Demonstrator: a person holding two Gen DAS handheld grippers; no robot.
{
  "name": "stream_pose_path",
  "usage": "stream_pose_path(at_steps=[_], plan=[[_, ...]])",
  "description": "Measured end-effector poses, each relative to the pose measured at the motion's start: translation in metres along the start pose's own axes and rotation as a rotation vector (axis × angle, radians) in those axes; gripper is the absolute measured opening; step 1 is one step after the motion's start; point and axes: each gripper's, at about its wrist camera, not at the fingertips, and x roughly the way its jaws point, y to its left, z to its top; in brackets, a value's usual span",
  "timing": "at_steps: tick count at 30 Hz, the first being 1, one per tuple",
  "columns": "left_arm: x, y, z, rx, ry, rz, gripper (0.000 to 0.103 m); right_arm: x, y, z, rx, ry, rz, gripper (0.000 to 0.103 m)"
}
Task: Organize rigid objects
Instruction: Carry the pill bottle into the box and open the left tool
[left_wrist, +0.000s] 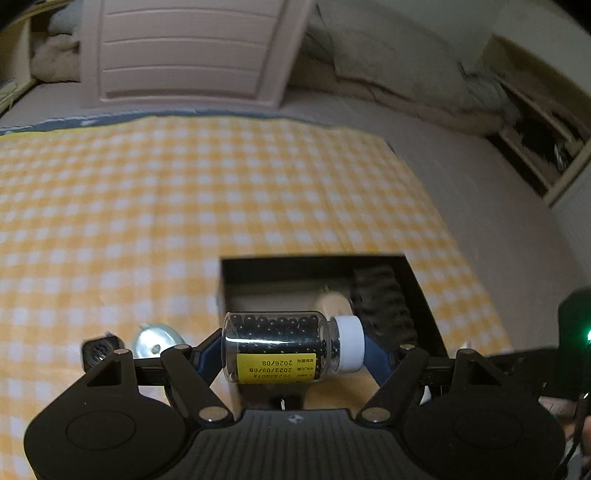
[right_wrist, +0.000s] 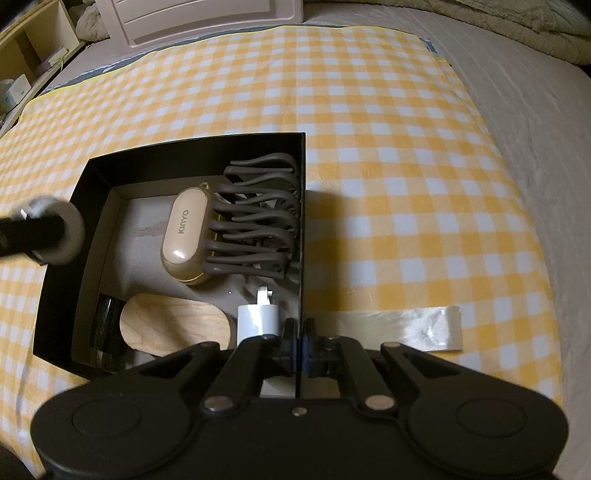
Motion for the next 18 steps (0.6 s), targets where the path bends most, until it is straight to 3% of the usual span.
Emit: stream_pose_path(at_steps=[14, 18], plan=[[0.014, -0.009, -0.008, 0.021, 0.016, 0.056, 0.077, 0.000, 0.001, 0.000, 0.001, 0.000, 0.000, 0.004], [0.012, -0.008, -0.007, 0.025, 0.007, 0.074, 0.092, 0.001, 0.001, 0.000, -0.001, -0.001, 0.000, 0.004]])
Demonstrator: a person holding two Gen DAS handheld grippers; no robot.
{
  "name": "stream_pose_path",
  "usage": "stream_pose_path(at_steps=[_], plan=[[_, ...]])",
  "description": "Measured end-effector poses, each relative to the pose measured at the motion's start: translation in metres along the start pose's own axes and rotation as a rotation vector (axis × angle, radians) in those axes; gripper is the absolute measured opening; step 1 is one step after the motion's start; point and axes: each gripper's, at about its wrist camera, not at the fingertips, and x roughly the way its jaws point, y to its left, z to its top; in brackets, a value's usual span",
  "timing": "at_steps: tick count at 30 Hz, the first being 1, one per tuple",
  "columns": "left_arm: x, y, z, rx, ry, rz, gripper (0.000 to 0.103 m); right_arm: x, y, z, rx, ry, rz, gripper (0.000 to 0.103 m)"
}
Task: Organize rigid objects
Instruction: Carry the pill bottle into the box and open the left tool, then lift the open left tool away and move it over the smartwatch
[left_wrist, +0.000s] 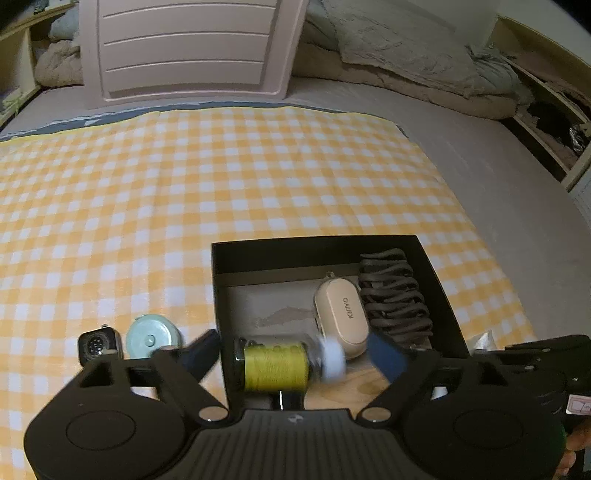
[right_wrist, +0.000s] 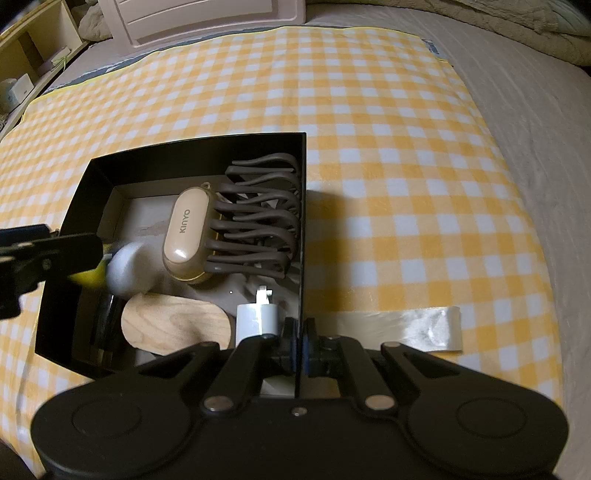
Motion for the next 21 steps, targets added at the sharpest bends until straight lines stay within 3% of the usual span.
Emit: stream_pose_path(at_steps=[21], plan=[[-0.012, 0.008, -0.003, -0.005, 0.020, -0.008, 0.092, 0.001, 0.000, -0.001, 0.000, 0.001, 0.000, 0.004]])
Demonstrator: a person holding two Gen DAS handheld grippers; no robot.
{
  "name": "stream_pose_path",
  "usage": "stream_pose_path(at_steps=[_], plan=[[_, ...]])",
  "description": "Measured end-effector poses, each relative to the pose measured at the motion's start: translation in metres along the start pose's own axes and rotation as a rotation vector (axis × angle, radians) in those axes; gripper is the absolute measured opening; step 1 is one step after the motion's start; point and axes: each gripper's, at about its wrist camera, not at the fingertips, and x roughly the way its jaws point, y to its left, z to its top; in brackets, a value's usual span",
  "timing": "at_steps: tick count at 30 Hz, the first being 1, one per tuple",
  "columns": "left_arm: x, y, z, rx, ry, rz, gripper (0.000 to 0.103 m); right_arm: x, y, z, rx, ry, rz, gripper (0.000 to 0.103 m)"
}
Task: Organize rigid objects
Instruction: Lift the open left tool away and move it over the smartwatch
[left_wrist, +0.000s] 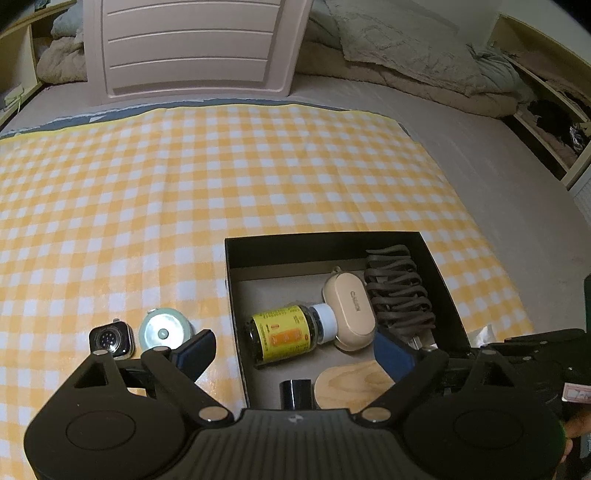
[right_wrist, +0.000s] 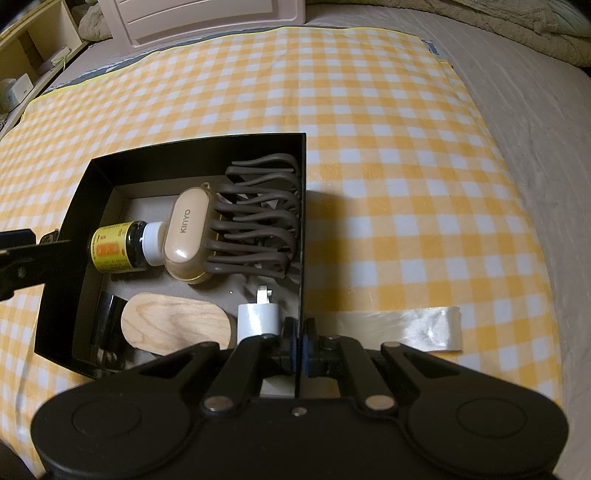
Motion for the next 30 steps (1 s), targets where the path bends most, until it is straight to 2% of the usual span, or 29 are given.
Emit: stream_pose_path(at_steps=[8, 14, 19, 25, 30], plan=[[-0.013, 0.002, -0.002, -0.018, -0.007, -0.005, 0.095, 0.000, 0.000, 0.000, 0.001, 0.000, 0.000, 0.004], [-0.023, 0.002, -0.004, -0.019, -0.024, -0.010, 0.103, 0.002, -0.001, 0.000, 0.002, 0.000, 0.000, 0.004], [-0.031, 0.007, -0.007, 0.007, -0.042, -0.001, 0.103, 0.001, 0.000, 0.000, 0.001, 0.000, 0.000, 0.004], [-0.040, 0.029, -0.008, -0.004, -0.065, 0.034, 0.103, 0.001, 0.000, 0.000, 0.001, 0.000, 0.000, 0.004], [-0.043, 0.061, -0.006, -0.060, -0.076, 0.089, 0.103, 0.001, 0.000, 0.000, 0.000, 0.000, -0.001, 0.004]])
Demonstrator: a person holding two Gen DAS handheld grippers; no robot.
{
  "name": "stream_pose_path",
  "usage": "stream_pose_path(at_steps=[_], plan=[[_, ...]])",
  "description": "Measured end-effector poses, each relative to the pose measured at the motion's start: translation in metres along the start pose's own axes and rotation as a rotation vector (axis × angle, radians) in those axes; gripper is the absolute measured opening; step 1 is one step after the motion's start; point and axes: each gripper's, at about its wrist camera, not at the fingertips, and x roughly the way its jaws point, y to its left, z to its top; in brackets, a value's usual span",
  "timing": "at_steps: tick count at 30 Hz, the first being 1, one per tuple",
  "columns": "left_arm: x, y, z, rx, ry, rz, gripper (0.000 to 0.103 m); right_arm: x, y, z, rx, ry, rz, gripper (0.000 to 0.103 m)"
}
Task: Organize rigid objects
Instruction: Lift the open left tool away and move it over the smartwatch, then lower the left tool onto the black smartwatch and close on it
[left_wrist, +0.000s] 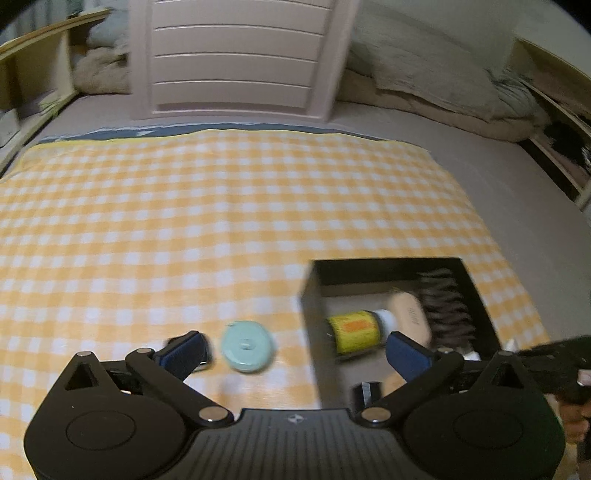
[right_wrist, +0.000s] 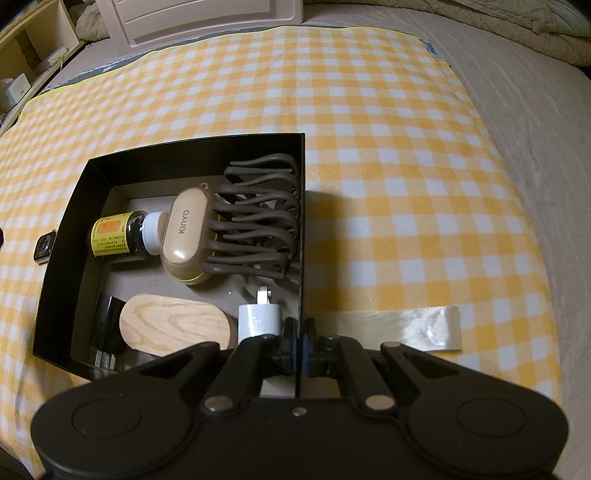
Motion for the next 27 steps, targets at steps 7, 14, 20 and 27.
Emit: stream_pose_path(at_steps=[7, 14, 20, 27], plan=[[0.011, 0.039, 0.005, -0.081, 0.014, 0.069, 0.103, 0.000, 0.001, 0.000, -0.001, -0.001, 0.000, 0.004], [0.033, 0.062, 0.006, -0.101, 0.067, 0.092, 0.101, -0.001, 0.002, 0.000, -0.001, 0.000, 0.000, 0.004], [0.058, 0.079, -0.004, -0.153, 0.143, 0.147, 0.088, 0.000, 0.002, 0.000, -0.002, 0.000, 0.000, 0.004], [0.085, 0.091, -0.009, -0.211, 0.200, 0.180, 0.068, -0.001, 0.002, 0.000, -0.003, -0.001, 0.000, 0.004]])
